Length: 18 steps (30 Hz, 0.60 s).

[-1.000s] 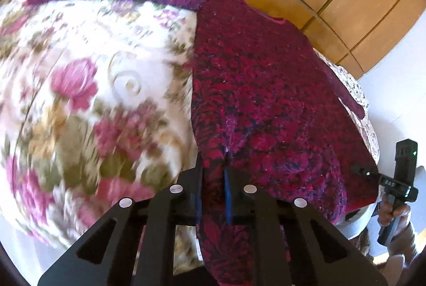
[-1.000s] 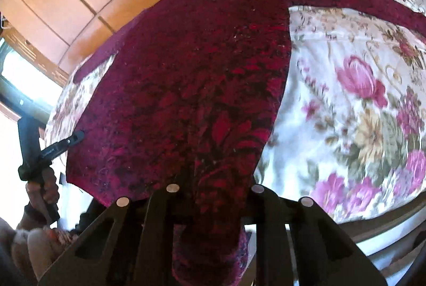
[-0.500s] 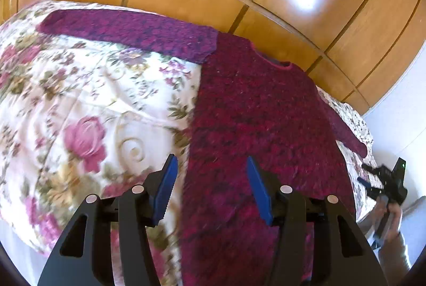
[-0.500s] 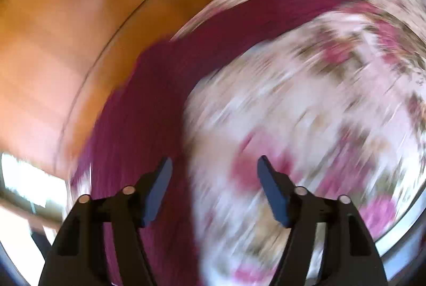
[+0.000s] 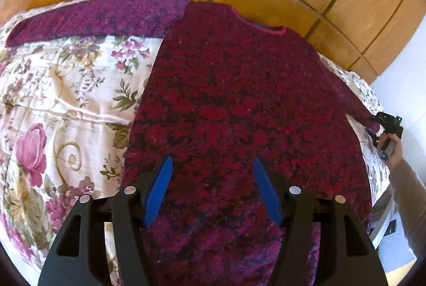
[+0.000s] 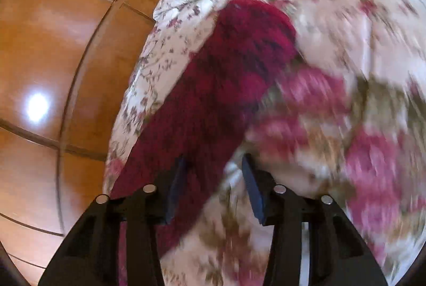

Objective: Fold small clothes

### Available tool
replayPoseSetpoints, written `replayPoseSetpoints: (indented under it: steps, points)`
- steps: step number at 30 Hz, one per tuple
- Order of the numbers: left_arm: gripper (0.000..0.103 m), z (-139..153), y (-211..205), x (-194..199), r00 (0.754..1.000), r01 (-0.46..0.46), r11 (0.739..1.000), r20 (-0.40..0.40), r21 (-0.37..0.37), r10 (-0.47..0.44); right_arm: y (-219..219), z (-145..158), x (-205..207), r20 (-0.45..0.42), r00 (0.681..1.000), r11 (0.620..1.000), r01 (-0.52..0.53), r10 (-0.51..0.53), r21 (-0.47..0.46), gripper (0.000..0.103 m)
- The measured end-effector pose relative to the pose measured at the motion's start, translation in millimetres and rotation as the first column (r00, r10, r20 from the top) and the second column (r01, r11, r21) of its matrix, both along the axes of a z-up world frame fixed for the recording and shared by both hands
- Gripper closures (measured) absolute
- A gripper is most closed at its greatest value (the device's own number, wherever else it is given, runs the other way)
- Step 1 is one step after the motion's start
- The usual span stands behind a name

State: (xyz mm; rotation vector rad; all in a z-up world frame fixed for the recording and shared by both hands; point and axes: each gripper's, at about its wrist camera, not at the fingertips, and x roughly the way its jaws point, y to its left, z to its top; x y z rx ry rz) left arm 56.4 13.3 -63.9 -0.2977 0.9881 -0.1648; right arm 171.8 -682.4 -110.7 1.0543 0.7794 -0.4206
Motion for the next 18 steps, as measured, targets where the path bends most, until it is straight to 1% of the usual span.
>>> replayPoseSetpoints:
  steps: [1,2,3,4,6,8,9,11,12,13,15,18]
  points:
    - [0.041,-1,0,2,1.000,-0.001,1.000,-0.004,0.000,0.001,5,-2,5,-0.022,1.000,1.000,-0.013,0.013,-0.017,0.081]
    - [0.041,-1,0,3,1.000,0.000,1.000,-0.005,0.001,0.000,6,0,10,-0.041,0.999,0.999,-0.030,0.028,-0.042,0.088]
    - [0.041,-1,-1,4,1.000,0.003,1.000,-0.005,0.004,-0.003,8,6,13,-0.054,0.998,0.996,-0.044,0.040,-0.074,0.090]
    - [0.041,0,-1,4,1.000,0.006,1.000,-0.003,0.005,-0.006,15,19,18,-0.049,0.997,0.990,-0.064,0.058,-0.129,0.091]
    - [0.041,1,0,4,1.000,0.013,1.000,0.006,0.001,-0.013,33,45,26,-0.016,0.993,0.969,-0.118,0.118,-0.219,0.092]
    - [0.041,1,0,6,1.000,0.015,1.000,0.008,-0.007,-0.015,69,79,35,0.002,0.974,0.919,-0.215,0.228,-0.332,0.092]
    - [0.041,1,1,8,1.000,0.016,1.000,0.010,-0.016,-0.016,93,97,40,0.008,0.955,0.882,-0.269,0.296,-0.387,0.092]
    - [0.041,1,3,11,1.000,0.015,0.999,0.010,-0.039,-0.014,131,113,53,0.015,0.923,0.830,-0.337,0.383,-0.444,0.092]
    - [0.041,1,4,13,1.000,0.010,0.998,0.009,-0.059,-0.010,158,122,59,0.017,0.897,0.796,-0.383,0.442,-0.469,0.092]
    - [0.041,2,6,15,1.000,0.006,0.997,0.009,-0.076,-0.006,174,125,63,0.016,0.881,0.777,-0.408,0.472,-0.481,0.092]
    - [0.041,5,10,18,1.000,-0.006,0.994,0.010,-0.113,0.007,222,131,76,0.005,0.831,0.718,-0.477,0.556,-0.507,0.092]
    - [0.041,9,16,21,1.000,-0.021,0.989,0.019,-0.147,0.024,290,128,91,-0.007,0.756,0.649,-0.566,0.654,-0.508,0.092]
